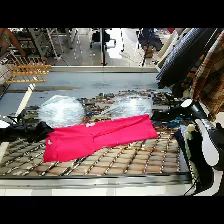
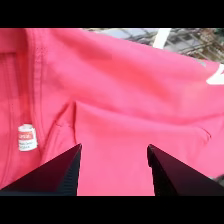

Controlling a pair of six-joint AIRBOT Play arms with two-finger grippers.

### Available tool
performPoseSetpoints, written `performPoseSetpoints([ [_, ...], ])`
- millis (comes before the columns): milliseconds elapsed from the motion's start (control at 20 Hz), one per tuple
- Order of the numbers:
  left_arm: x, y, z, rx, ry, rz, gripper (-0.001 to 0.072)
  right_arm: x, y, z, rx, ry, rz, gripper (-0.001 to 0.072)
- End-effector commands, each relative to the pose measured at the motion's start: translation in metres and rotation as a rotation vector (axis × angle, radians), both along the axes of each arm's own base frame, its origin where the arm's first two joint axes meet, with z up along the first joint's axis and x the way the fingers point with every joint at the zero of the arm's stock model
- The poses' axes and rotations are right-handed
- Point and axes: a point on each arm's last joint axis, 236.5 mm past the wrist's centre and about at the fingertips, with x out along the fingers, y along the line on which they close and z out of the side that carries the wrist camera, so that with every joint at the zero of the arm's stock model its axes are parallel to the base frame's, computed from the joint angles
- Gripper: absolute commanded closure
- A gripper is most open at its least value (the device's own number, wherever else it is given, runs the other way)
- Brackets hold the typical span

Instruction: Fold the clothes and pants, and hang the long-sleeved shirts on hangers.

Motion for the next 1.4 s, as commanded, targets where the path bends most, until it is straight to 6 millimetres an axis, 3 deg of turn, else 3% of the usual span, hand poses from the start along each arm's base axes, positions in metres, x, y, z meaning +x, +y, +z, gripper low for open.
performPoseSetpoints([
  [0,-0.003,-0.01,0.01,-0.003,-0.025,-0.049,0.0262,-0.033,0.011,-0.008,0.111,0.113,0.094,0.0154],
  [200,-0.004,-0.032,0.016,0.026,-0.077,-0.163,0.0324,-0.028,0.039,-0.032,0.197,0.133,0.118,0.0161],
  [300,-0.004,-0.046,0.016,0.063,-0.132,-0.274,0.0659,-0.027,0.057,-0.043,0.209,0.136,0.149,0.0248],
  [400,-0.001,-0.058,0.013,0.088,-0.167,-0.34,0.0702,-0.03,0.073,-0.048,0.193,0.137,0.212,0.0293],
  [450,0.0,-0.063,0.01,0.092,-0.169,-0.349,0.0702,-0.03,0.076,-0.048,0.181,0.132,0.232,0.0366],
  [500,0.001,-0.067,0.007,0.092,-0.166,-0.356,0.0702,-0.03,0.073,-0.047,0.165,0.129,0.245,0.0554],
  [550,-0.001,-0.072,0.003,0.086,-0.154,-0.368,0.0702,-0.028,0.066,-0.044,0.144,0.121,0.244,0.0666],
  [600,-0.002,-0.075,-0.002,0.08,-0.142,-0.378,0.0702,-0.025,0.057,-0.039,0.118,0.113,0.224,0.0688],
  [850,-0.017,-0.111,-0.033,0.037,-0.047,-0.462,0.0702,-0.024,-0.029,0.008,-0.1,0.084,0.027,0.069],
  [950,-0.028,-0.137,-0.048,0.015,0.0,-0.518,0.0702,-0.029,-0.04,0.037,-0.136,0.046,0.012,0.069],
  [1050,-0.037,-0.162,-0.066,0.014,0.031,-0.572,0.0703,-0.029,-0.028,0.066,-0.138,-0.003,0.002,0.069],
  [1200,-0.032,-0.16,-0.093,0.076,0.106,-0.47,0.0703,-0.029,0.019,0.113,-0.135,-0.092,0.034,0.0691],
  [1250,-0.03,-0.155,-0.087,0.071,0.104,-0.476,0.0703,-0.033,0.045,0.127,-0.113,-0.108,0.047,0.0691],
  [1350,-0.018,-0.139,-0.049,0.05,0.056,-0.494,0.0702,-0.043,0.11,0.149,-0.047,-0.133,0.097,0.0691],
])
